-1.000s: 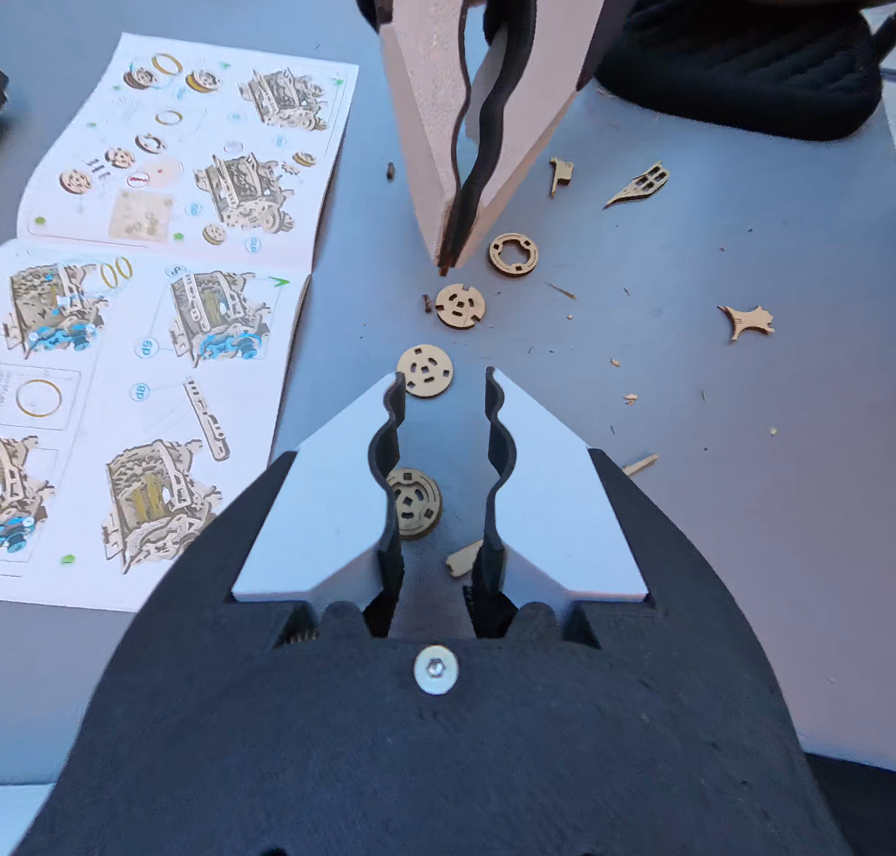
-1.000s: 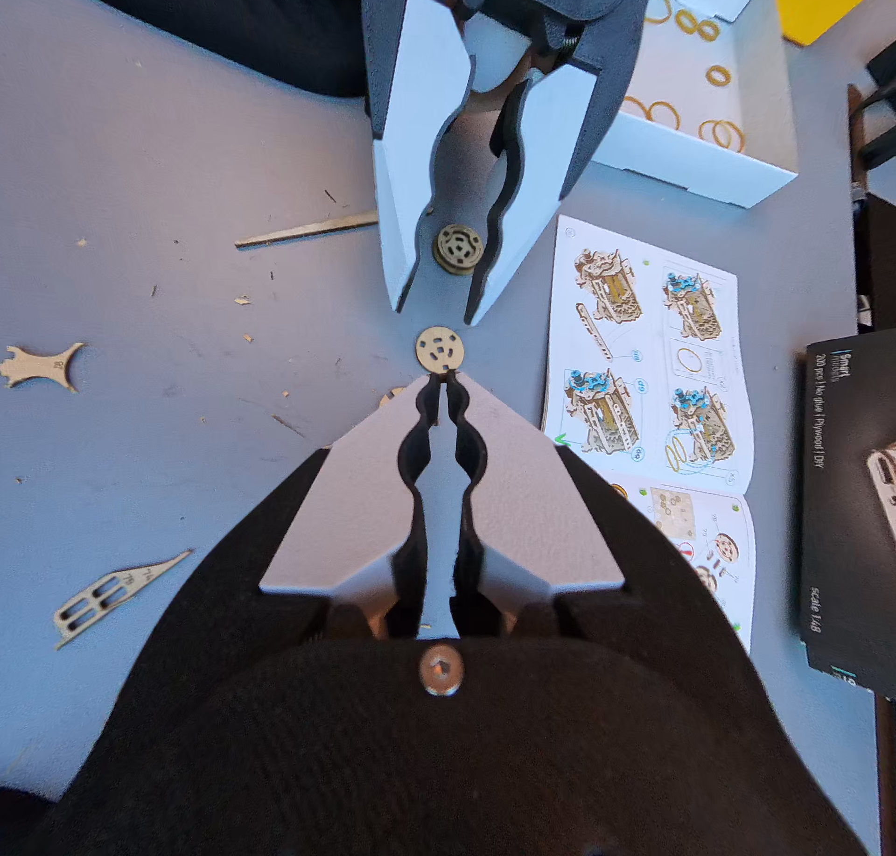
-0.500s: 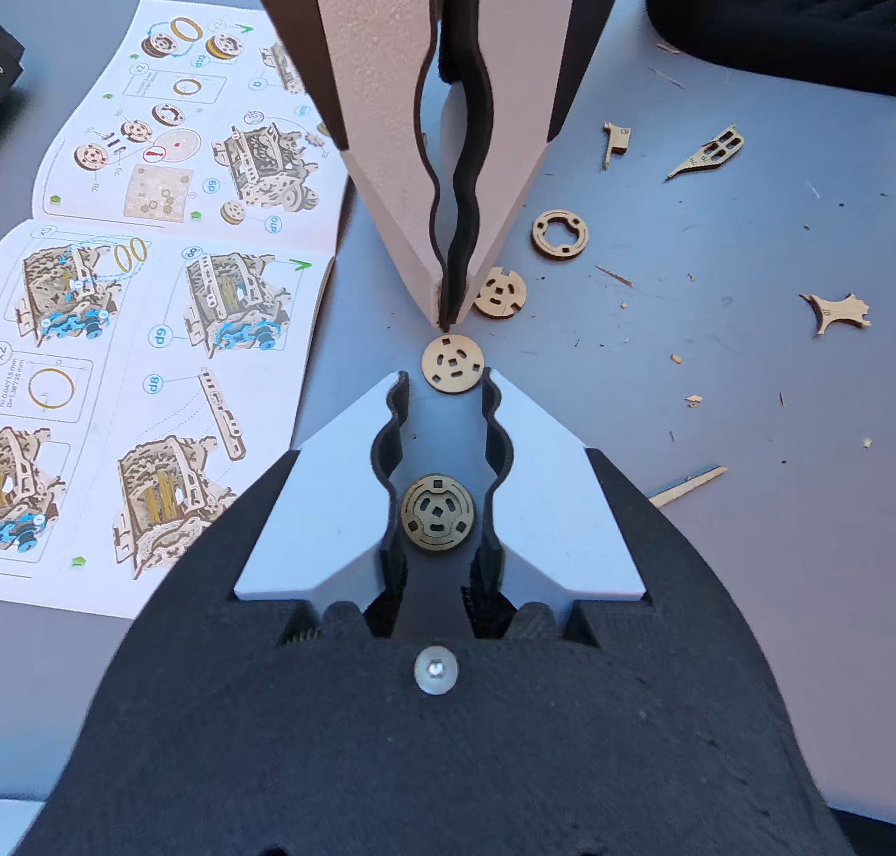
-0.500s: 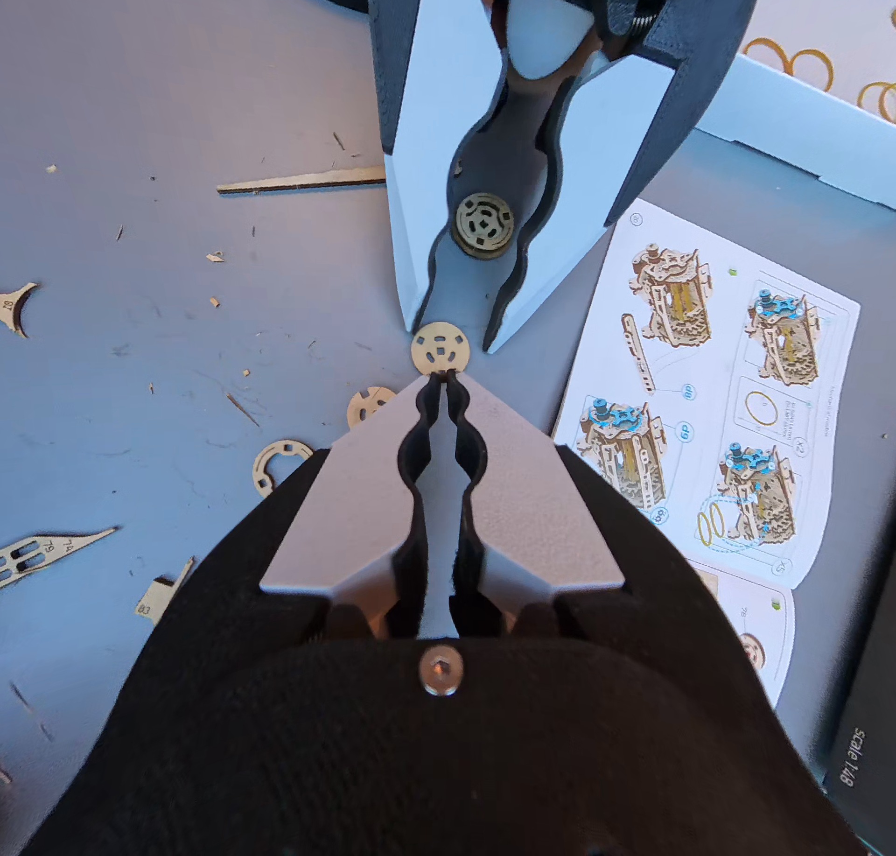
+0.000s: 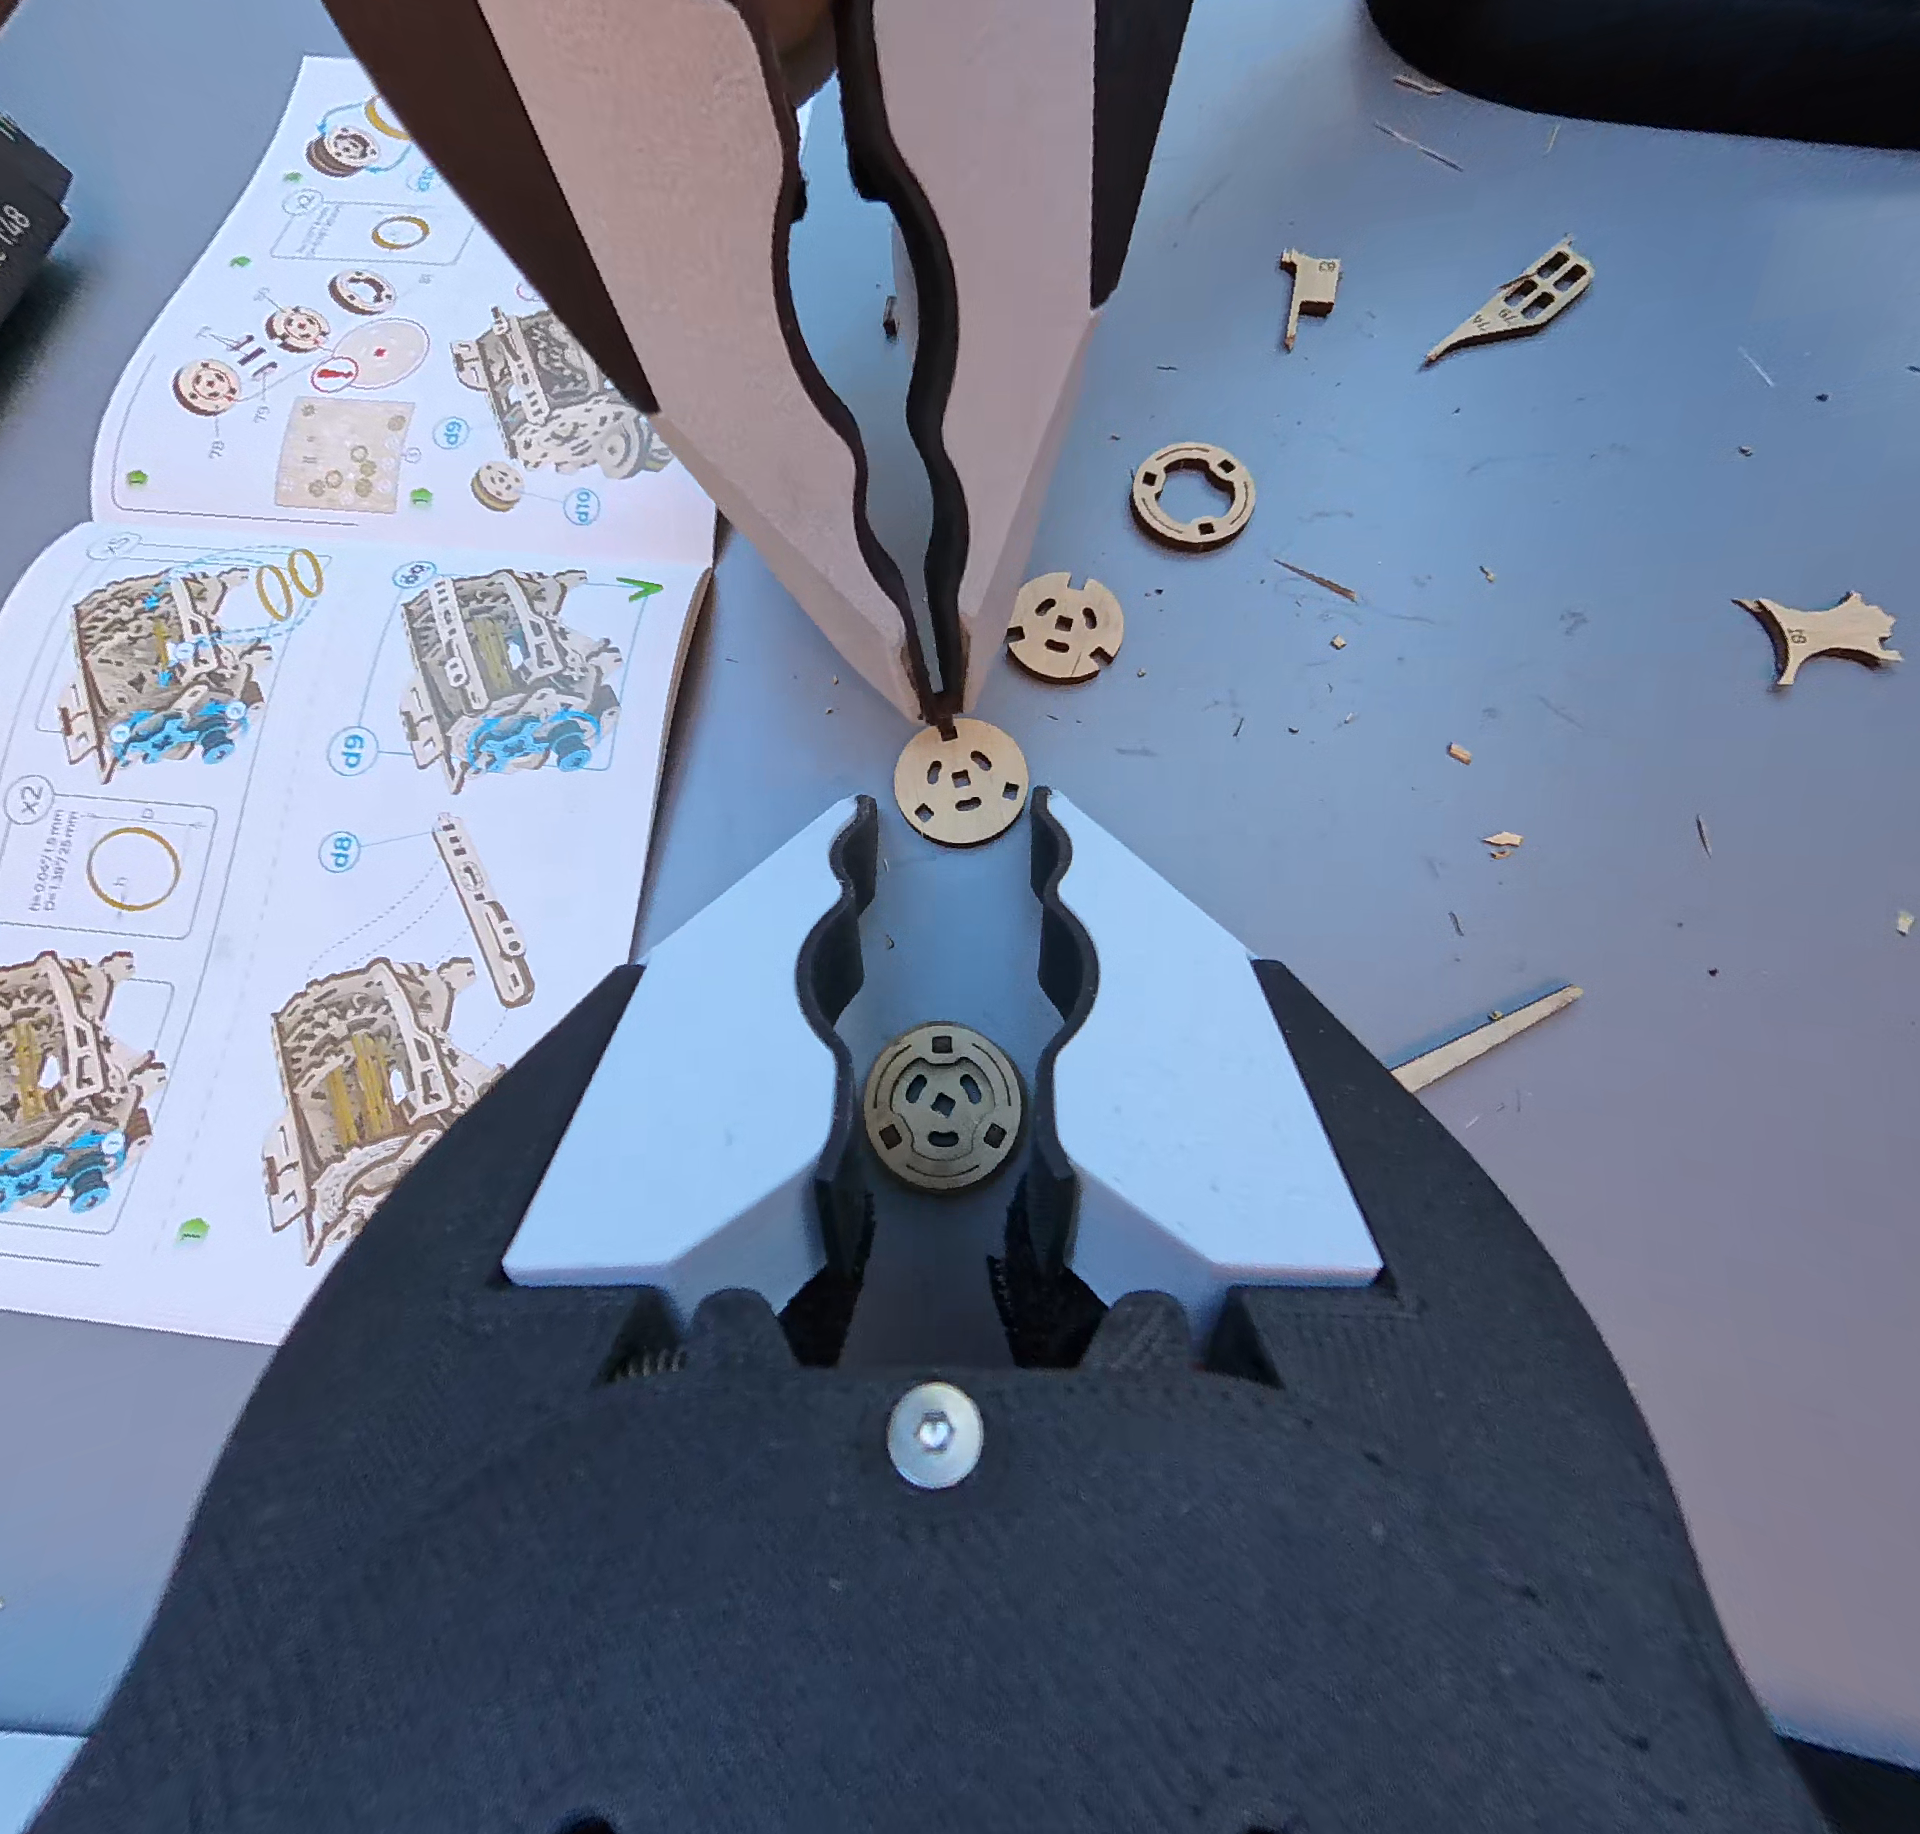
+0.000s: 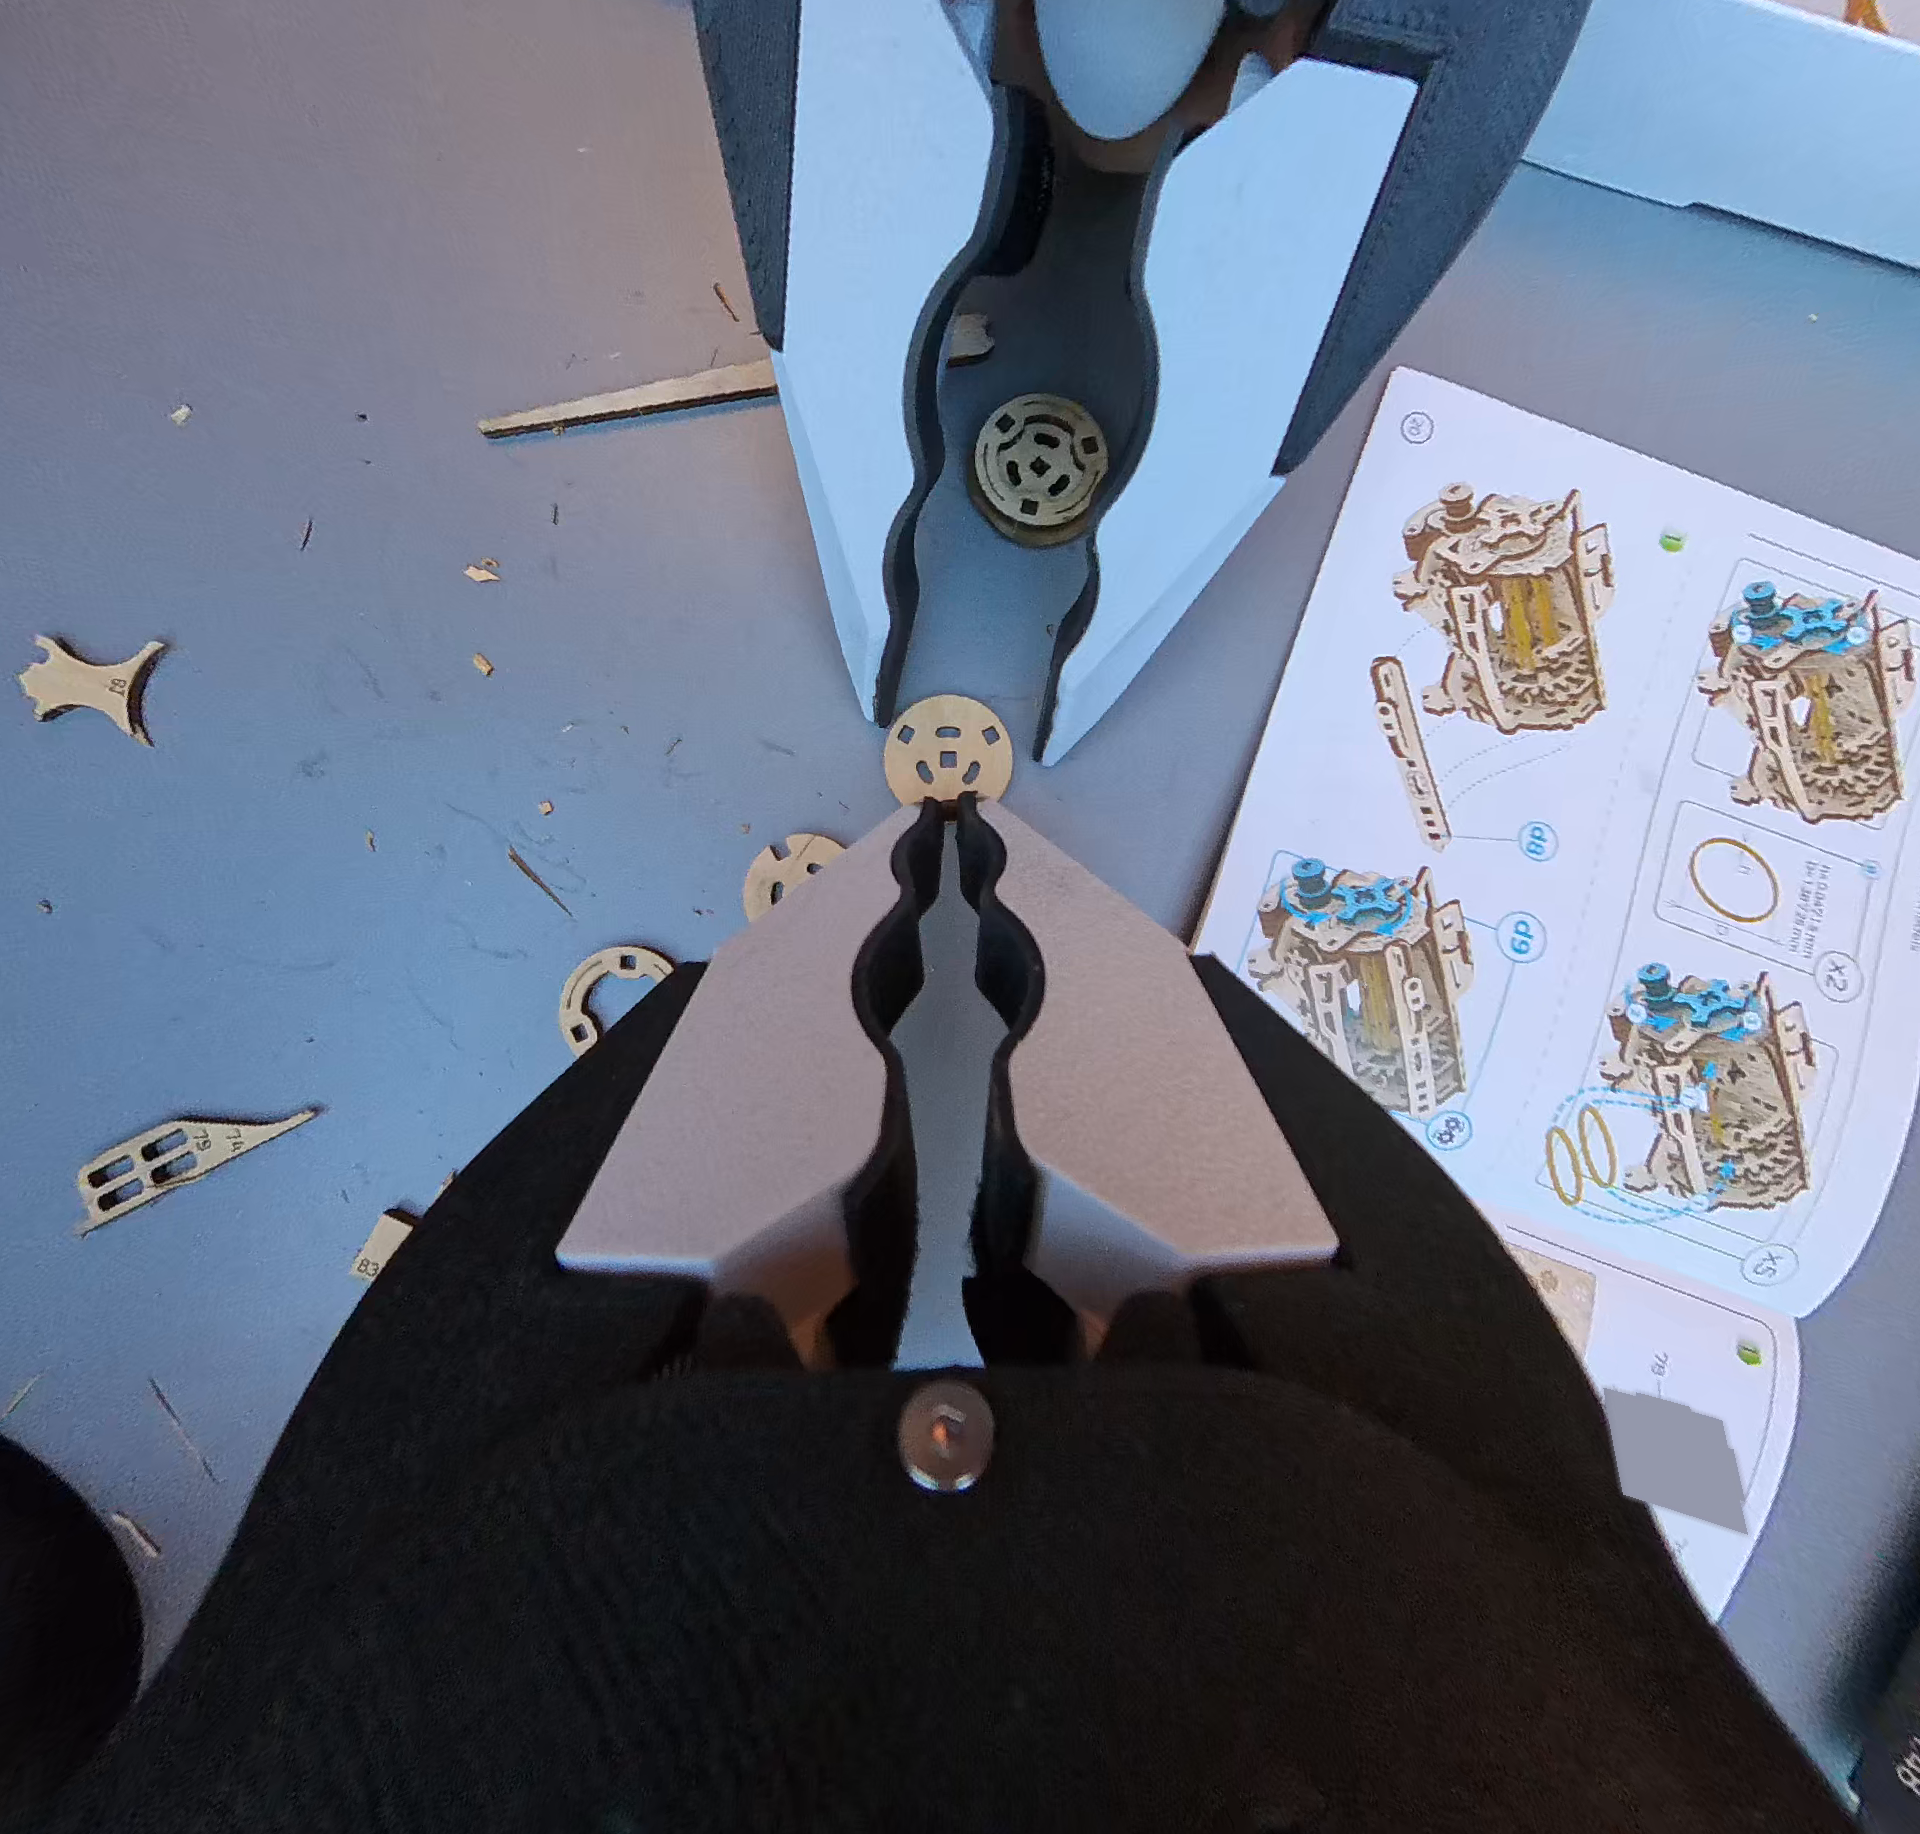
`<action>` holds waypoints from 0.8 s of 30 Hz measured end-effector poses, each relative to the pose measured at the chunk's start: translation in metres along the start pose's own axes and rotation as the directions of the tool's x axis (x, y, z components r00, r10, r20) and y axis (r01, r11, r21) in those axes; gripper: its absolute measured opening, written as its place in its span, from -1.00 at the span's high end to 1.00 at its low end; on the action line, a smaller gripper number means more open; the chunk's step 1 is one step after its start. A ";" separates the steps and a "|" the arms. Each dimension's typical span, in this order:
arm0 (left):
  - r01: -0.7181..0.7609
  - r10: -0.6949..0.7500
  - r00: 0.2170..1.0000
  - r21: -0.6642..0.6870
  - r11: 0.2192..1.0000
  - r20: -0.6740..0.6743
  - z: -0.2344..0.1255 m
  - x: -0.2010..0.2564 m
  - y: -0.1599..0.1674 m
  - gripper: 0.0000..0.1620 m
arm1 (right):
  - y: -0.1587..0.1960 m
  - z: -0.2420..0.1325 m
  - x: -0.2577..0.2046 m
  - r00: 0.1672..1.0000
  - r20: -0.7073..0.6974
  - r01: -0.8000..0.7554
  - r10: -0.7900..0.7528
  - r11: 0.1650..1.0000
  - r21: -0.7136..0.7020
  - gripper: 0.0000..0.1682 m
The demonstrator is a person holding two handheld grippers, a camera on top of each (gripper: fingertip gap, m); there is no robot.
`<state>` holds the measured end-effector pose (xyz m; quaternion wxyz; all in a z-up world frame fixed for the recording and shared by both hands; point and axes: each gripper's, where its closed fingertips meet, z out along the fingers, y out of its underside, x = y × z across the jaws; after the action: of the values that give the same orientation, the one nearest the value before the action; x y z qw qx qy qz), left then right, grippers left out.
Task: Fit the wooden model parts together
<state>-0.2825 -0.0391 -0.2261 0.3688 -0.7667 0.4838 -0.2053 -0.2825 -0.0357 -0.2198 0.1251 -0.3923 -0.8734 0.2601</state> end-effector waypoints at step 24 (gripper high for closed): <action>-0.018 0.017 1.000 0.002 1.000 0.001 0.002 0.001 -0.002 0.71 | 0.003 0.004 0.000 0.996 0.020 -0.079 0.085 0.979 -0.189 0.99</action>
<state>-0.2795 -0.0392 -0.2262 0.3715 -0.7623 0.4901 -0.2019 -0.2822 -0.0358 -0.2244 0.0642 -0.4343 -0.8789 0.1867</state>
